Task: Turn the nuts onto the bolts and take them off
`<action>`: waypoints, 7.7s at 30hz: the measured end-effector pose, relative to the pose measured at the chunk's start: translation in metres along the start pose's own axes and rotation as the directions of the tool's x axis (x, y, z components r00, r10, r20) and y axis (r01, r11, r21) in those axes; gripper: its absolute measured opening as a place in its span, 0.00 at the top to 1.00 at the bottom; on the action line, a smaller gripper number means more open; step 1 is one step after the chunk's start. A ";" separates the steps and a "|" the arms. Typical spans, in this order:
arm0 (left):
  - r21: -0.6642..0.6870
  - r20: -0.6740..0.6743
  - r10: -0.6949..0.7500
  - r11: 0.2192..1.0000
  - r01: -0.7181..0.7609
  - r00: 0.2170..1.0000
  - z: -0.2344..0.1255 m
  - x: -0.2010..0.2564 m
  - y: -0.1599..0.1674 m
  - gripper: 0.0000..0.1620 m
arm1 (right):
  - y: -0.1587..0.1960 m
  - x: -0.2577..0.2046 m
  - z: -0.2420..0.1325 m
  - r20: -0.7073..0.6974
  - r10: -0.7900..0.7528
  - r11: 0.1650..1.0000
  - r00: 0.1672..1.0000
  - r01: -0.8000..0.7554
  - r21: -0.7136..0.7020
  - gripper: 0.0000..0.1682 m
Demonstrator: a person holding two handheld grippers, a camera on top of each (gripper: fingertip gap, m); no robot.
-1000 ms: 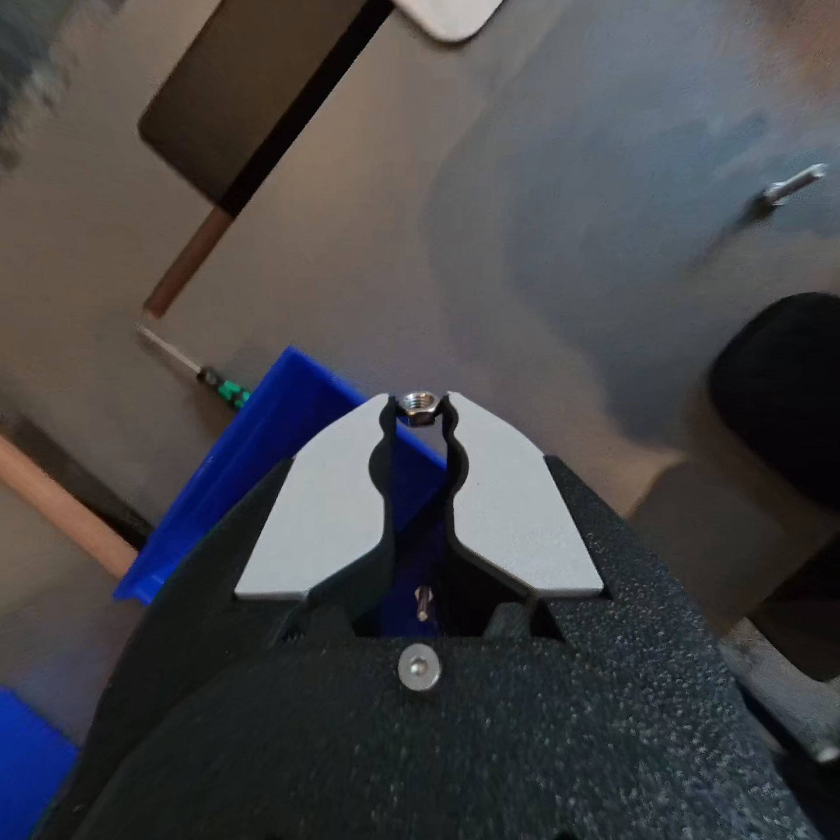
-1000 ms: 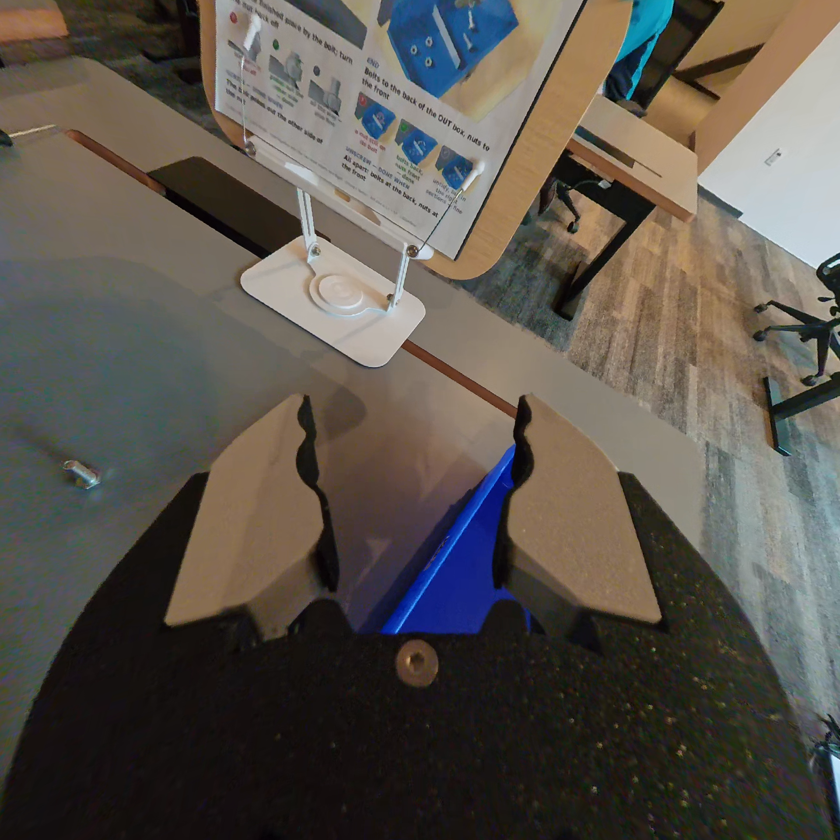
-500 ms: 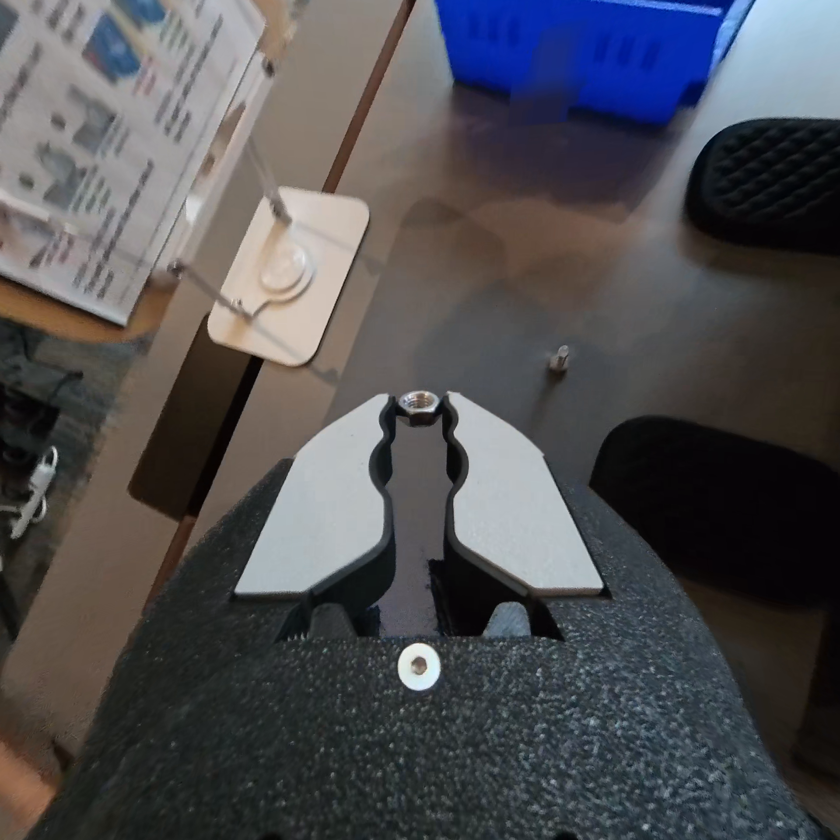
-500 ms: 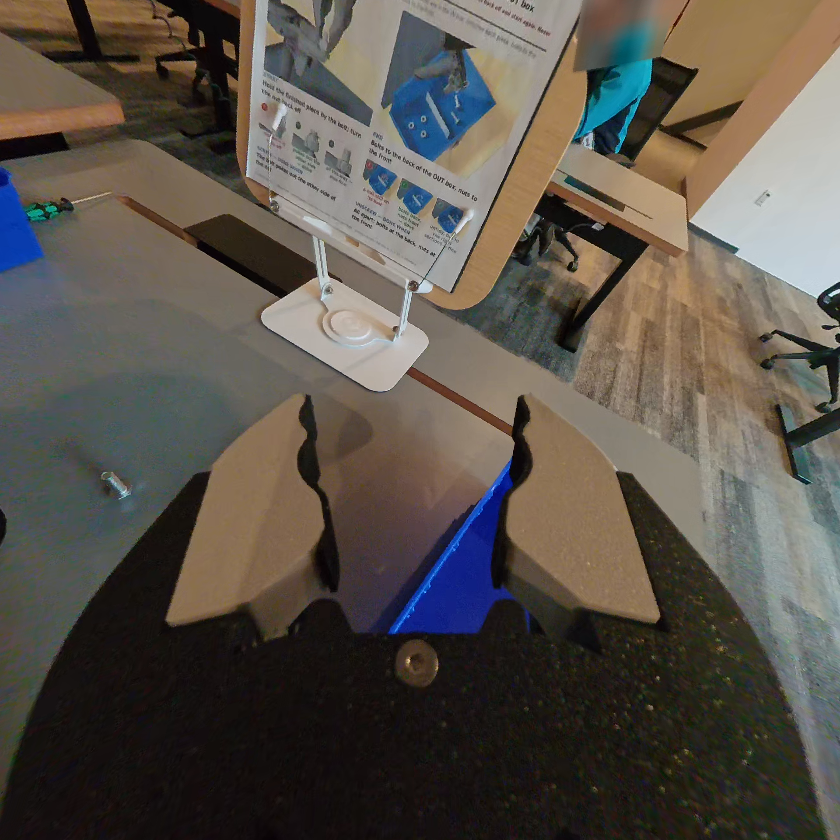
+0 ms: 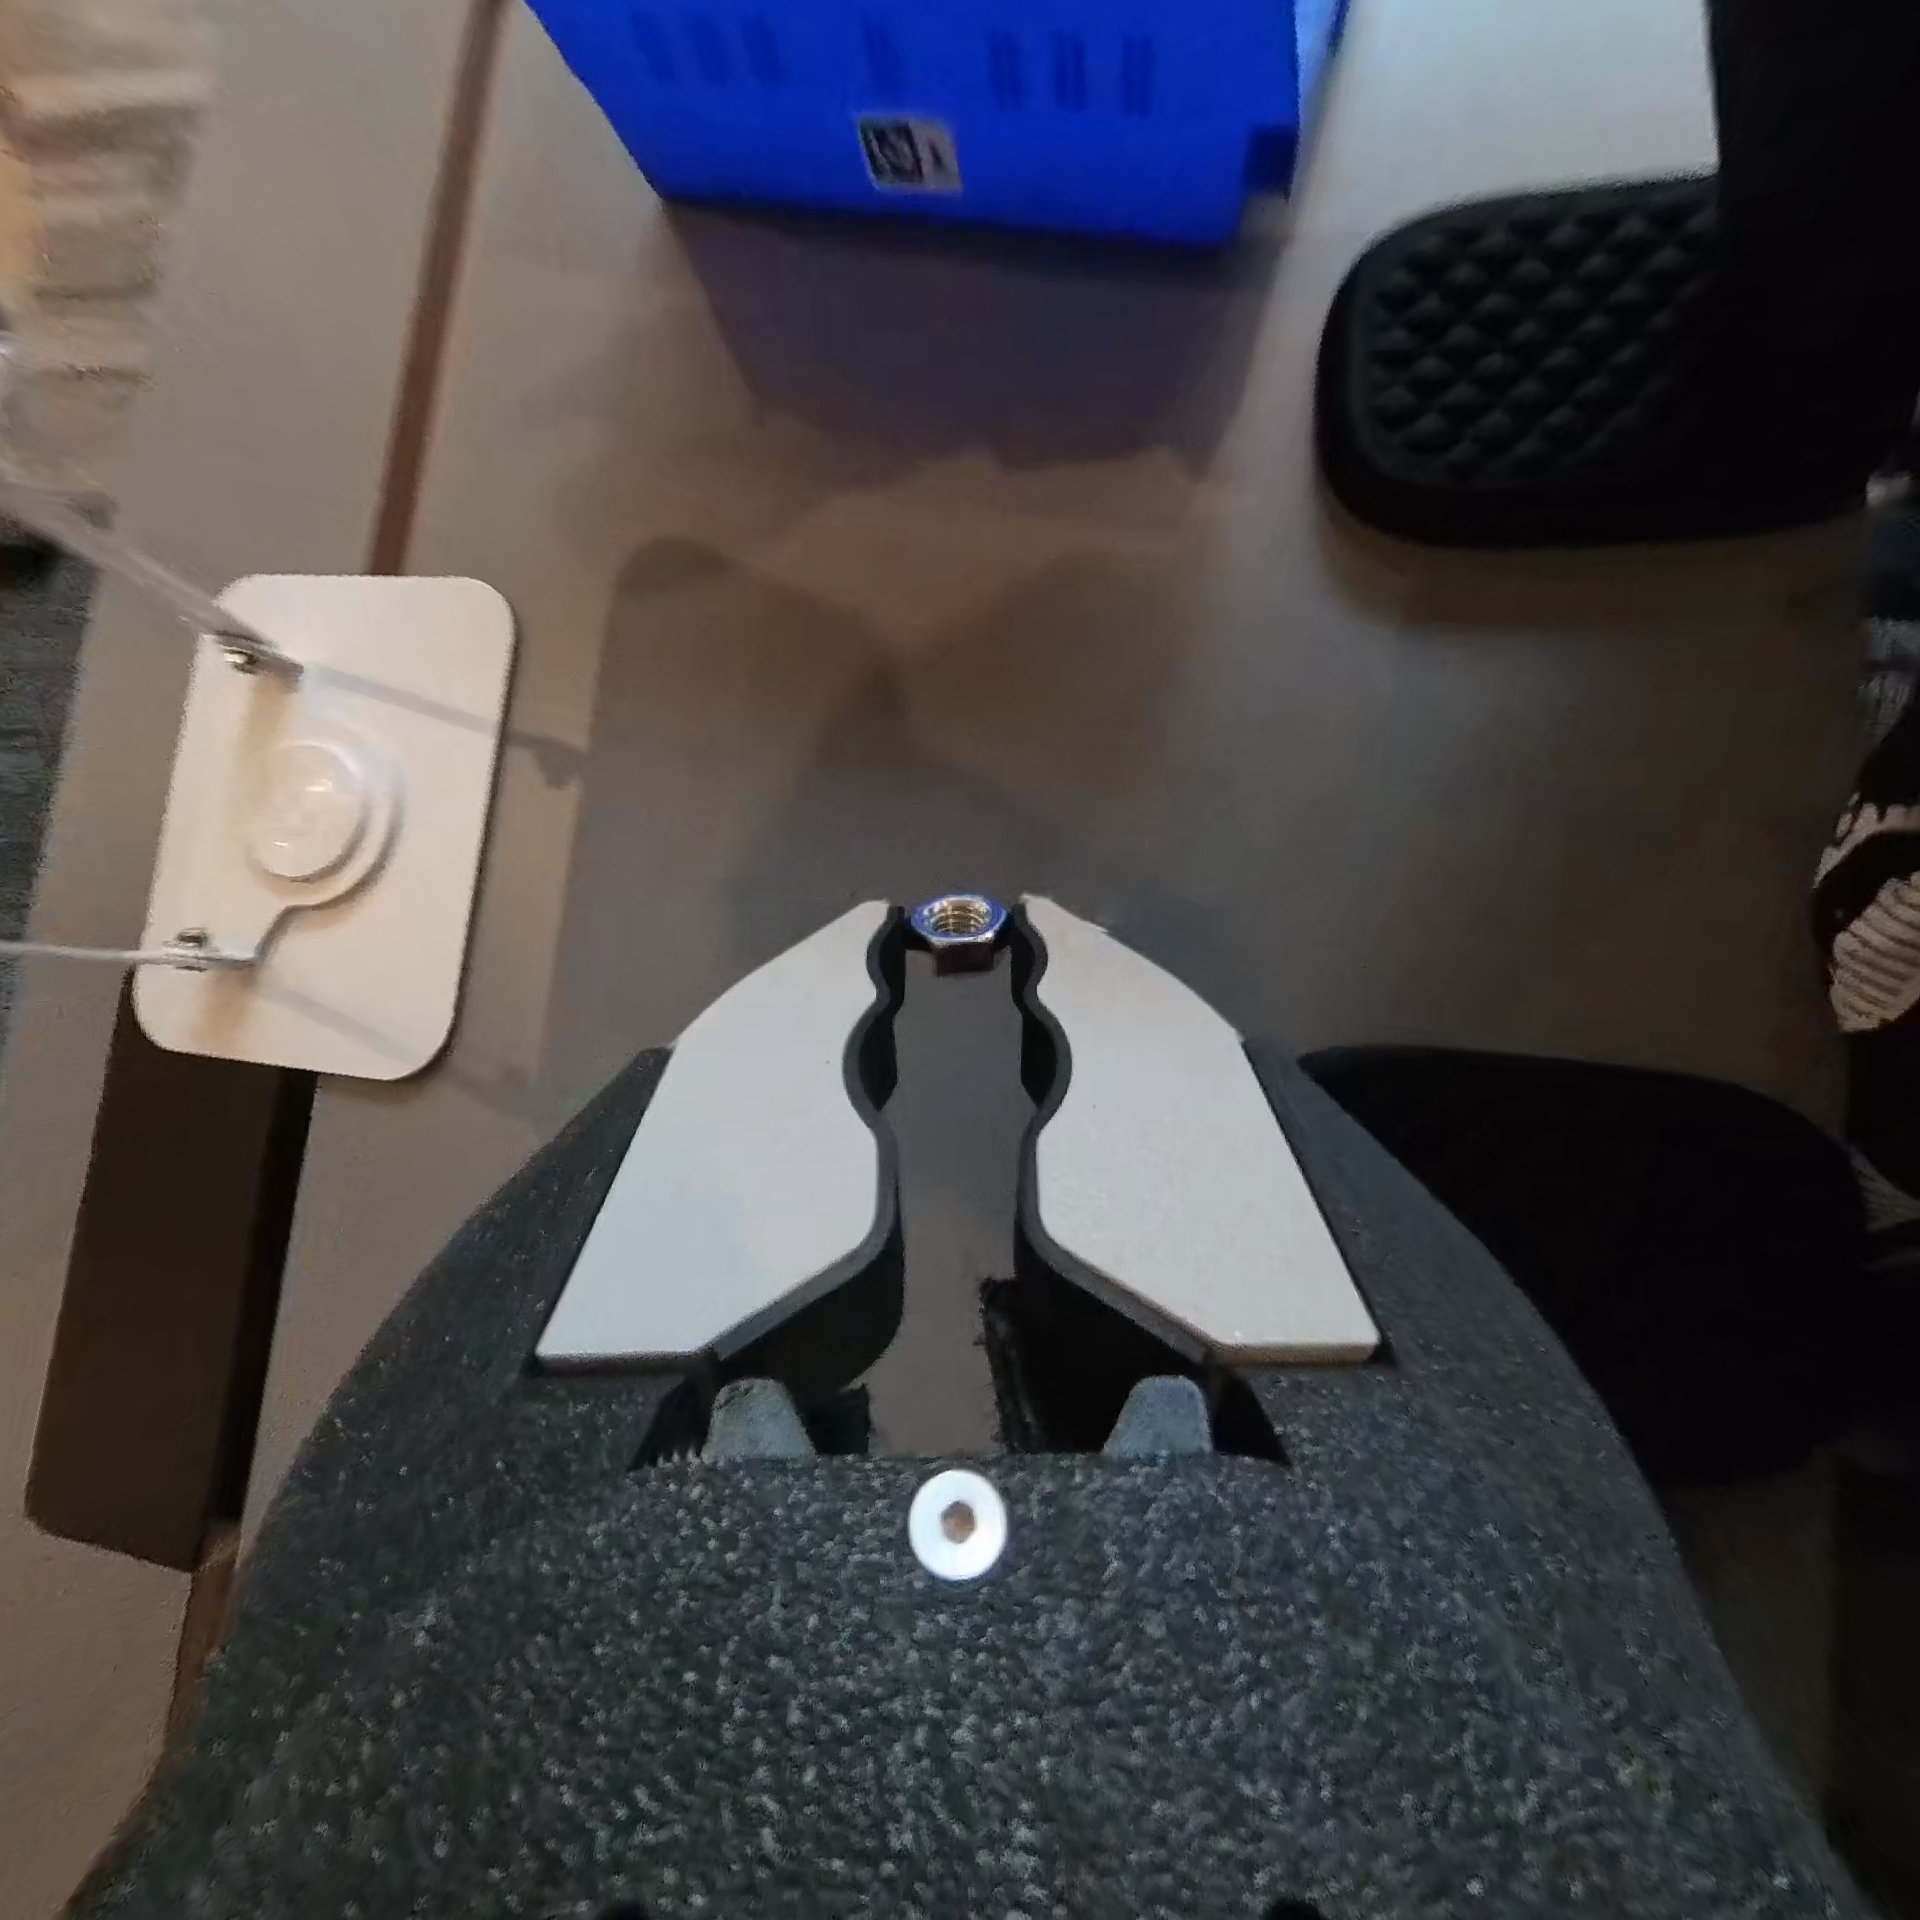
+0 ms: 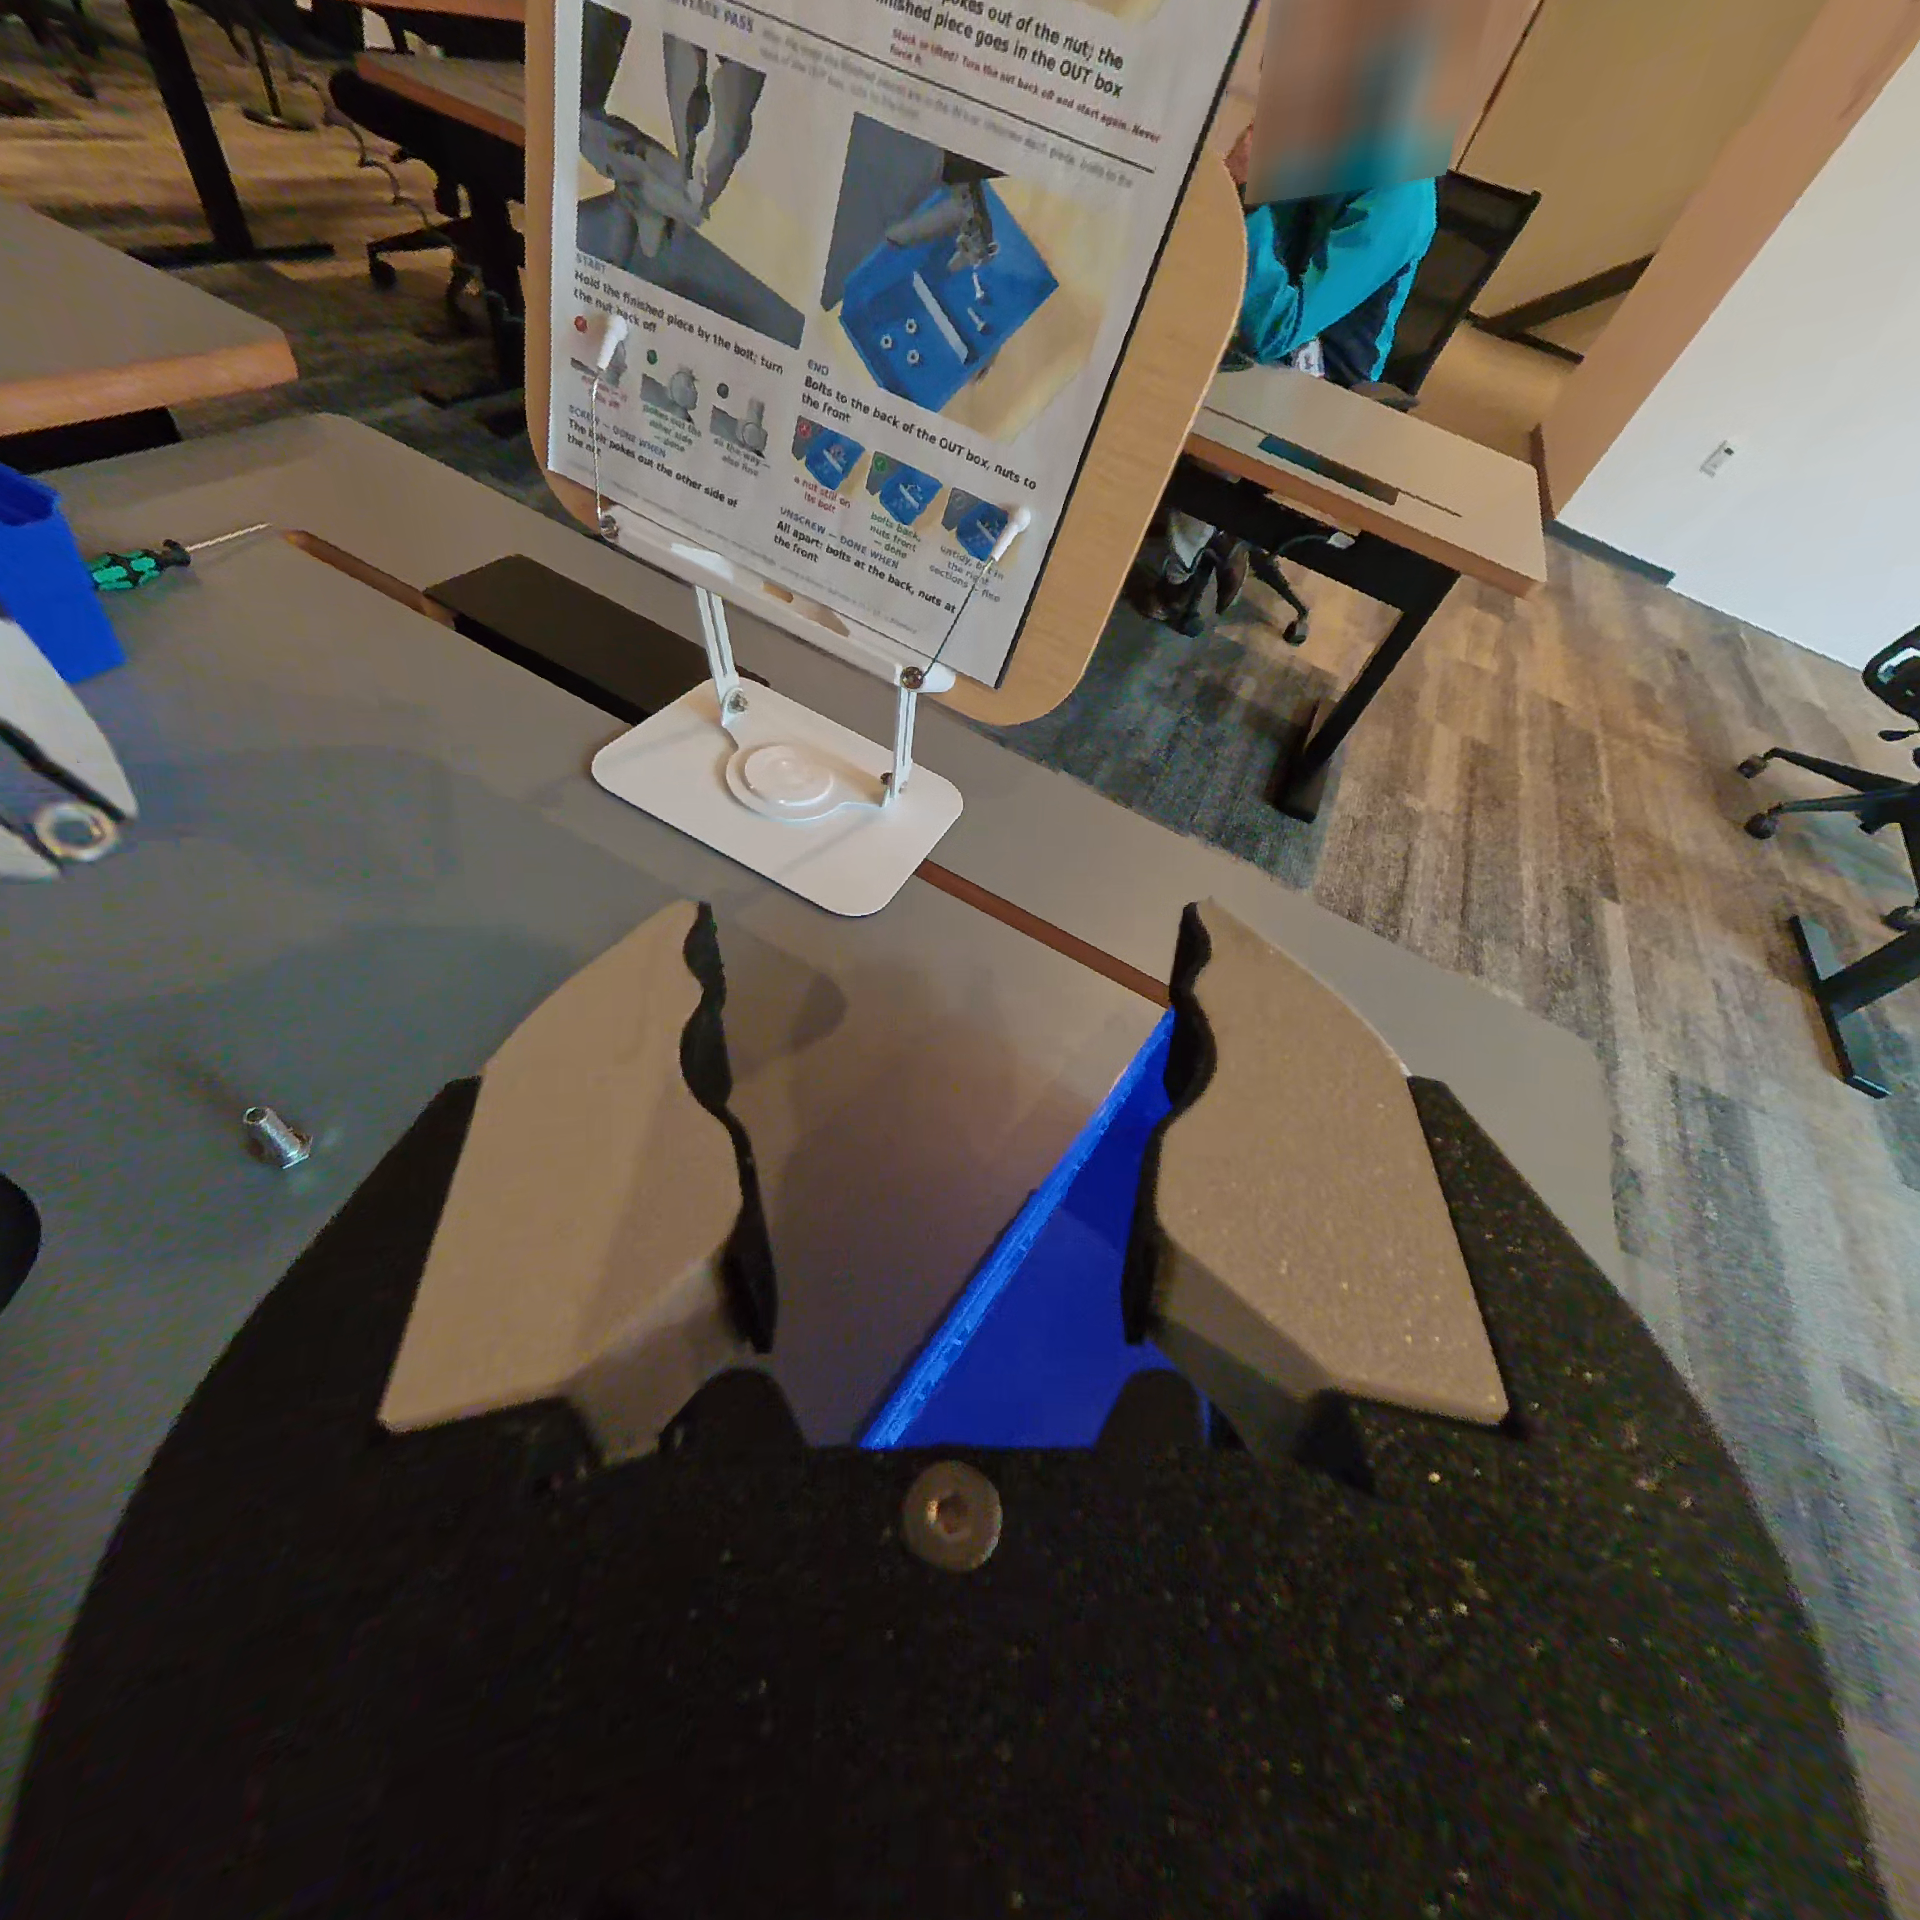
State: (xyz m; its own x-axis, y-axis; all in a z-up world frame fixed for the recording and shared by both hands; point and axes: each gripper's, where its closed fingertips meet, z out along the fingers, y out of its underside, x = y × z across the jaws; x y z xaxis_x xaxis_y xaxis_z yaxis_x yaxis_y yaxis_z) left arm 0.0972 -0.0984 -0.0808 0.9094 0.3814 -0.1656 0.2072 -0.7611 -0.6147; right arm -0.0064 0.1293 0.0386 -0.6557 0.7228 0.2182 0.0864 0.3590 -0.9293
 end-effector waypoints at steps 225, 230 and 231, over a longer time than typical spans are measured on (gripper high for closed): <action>0.774 0.043 -0.113 0.632 0.038 0.993 -0.045 -0.031 -0.107 0.92 | -0.091 -0.235 0.060 0.849 -0.333 0.830 0.410 0.555 0.057 0.95; 0.759 0.037 -0.106 0.649 0.041 0.994 -0.042 -0.030 -0.106 0.92 | -0.089 -0.235 0.059 0.854 -0.321 0.833 0.410 0.552 0.048 0.95; 0.756 0.038 -0.105 0.654 0.040 0.994 -0.042 -0.030 -0.105 0.92 | -0.089 -0.235 0.059 0.855 -0.317 0.834 0.411 0.550 0.045 0.95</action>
State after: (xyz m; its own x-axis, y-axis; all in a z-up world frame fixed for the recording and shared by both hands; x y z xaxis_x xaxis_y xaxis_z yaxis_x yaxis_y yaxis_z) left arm 0.0636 -0.0515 0.0213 0.8682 0.4791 -0.1294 -0.1006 -0.0856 -0.9912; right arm 0.0956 -0.1077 0.0526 -0.9379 -0.3216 0.1301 -0.3225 0.6704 -0.6682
